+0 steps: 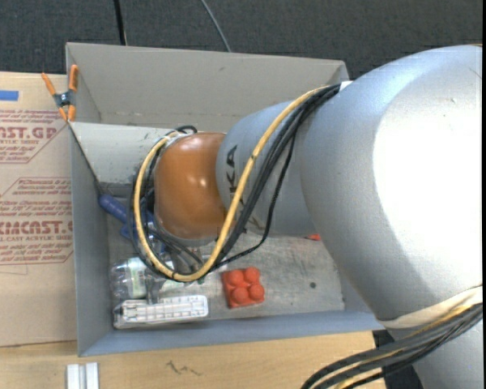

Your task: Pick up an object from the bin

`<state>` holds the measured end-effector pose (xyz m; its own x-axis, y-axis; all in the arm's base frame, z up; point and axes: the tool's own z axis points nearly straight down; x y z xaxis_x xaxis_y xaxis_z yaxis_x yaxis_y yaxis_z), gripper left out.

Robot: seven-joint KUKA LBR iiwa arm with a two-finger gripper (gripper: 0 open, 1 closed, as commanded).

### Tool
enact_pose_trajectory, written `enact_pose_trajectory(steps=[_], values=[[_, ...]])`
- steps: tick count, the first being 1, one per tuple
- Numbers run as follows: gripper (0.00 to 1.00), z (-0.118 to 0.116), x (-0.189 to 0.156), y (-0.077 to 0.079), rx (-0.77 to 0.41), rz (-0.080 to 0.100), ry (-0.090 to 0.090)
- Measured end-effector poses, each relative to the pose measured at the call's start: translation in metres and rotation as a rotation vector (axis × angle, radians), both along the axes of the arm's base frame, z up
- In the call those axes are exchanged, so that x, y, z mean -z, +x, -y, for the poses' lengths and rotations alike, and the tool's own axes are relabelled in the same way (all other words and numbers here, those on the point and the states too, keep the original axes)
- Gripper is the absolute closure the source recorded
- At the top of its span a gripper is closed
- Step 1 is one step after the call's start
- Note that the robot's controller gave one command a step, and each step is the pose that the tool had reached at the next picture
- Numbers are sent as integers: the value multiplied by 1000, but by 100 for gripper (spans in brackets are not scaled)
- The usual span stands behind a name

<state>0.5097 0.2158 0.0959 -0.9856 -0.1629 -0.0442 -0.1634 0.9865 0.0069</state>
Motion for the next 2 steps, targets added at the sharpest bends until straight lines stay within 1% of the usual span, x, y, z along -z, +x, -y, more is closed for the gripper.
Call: enact_pose_trajectory(steps=[2], values=[[100,0,0,0,0,0,0]])
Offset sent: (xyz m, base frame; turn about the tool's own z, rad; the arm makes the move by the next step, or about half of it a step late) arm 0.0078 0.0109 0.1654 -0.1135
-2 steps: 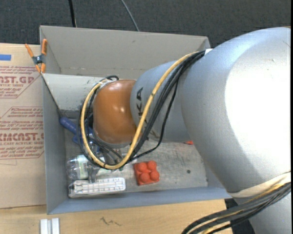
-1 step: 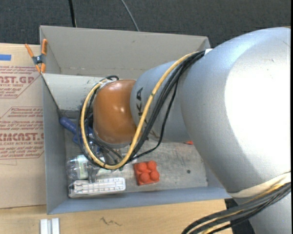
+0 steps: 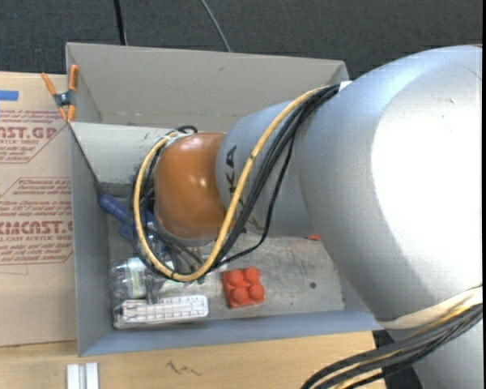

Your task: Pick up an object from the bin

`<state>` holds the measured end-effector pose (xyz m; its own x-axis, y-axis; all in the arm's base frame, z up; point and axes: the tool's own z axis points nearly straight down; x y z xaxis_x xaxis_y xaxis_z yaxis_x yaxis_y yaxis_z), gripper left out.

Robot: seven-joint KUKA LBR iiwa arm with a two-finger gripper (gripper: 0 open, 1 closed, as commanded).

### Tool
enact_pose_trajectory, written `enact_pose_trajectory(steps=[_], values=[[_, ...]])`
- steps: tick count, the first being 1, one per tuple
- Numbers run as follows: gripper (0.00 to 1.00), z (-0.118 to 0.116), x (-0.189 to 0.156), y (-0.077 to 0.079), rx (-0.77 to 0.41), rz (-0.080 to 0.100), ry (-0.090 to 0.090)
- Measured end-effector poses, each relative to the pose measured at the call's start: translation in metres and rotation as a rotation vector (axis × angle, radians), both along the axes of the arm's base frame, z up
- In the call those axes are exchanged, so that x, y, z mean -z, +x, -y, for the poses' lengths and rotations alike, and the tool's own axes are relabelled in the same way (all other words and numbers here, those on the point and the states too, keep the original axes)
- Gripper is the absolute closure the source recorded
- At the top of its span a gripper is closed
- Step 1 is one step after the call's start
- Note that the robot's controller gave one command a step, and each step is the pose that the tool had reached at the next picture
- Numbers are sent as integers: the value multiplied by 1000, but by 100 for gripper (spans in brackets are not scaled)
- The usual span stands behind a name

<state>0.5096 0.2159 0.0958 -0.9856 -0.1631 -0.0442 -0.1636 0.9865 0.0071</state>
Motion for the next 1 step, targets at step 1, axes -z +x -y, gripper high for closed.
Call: enact_pose_trajectory(steps=[1], values=[[100,0,0,0,0,0,0]])
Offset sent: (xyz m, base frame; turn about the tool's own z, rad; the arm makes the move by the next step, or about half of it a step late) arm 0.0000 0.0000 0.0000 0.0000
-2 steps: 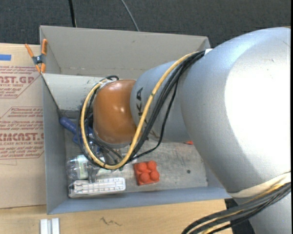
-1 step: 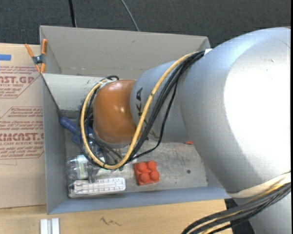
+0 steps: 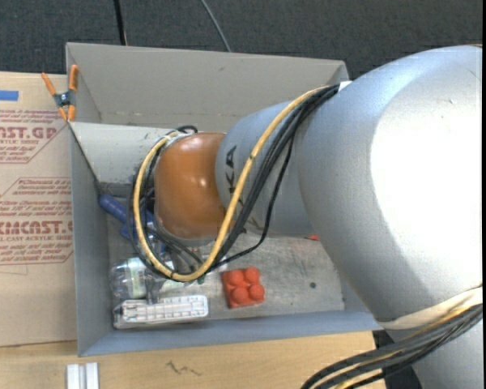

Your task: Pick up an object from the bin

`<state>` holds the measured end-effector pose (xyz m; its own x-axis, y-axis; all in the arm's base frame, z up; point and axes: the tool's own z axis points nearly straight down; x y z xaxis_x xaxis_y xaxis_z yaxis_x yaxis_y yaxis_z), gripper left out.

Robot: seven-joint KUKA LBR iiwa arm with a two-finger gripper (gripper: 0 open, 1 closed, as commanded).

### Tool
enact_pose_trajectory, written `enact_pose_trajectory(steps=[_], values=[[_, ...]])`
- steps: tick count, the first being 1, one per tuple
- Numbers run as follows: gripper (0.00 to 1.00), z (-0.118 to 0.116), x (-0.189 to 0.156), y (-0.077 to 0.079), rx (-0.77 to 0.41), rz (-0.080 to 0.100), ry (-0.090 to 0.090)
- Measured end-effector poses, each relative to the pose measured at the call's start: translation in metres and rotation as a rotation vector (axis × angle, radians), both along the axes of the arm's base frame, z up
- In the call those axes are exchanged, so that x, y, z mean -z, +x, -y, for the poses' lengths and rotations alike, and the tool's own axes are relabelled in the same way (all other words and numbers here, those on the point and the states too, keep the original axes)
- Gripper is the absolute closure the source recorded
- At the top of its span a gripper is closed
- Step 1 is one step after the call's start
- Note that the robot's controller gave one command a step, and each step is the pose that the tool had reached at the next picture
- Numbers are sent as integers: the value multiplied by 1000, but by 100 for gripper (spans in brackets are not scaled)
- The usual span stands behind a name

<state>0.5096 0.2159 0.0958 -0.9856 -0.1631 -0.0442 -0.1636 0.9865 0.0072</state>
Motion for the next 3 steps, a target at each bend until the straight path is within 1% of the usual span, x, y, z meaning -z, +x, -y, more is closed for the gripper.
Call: enact_pose_trajectory(steps=[3], values=[[100,0,0,0,0,0,0]])
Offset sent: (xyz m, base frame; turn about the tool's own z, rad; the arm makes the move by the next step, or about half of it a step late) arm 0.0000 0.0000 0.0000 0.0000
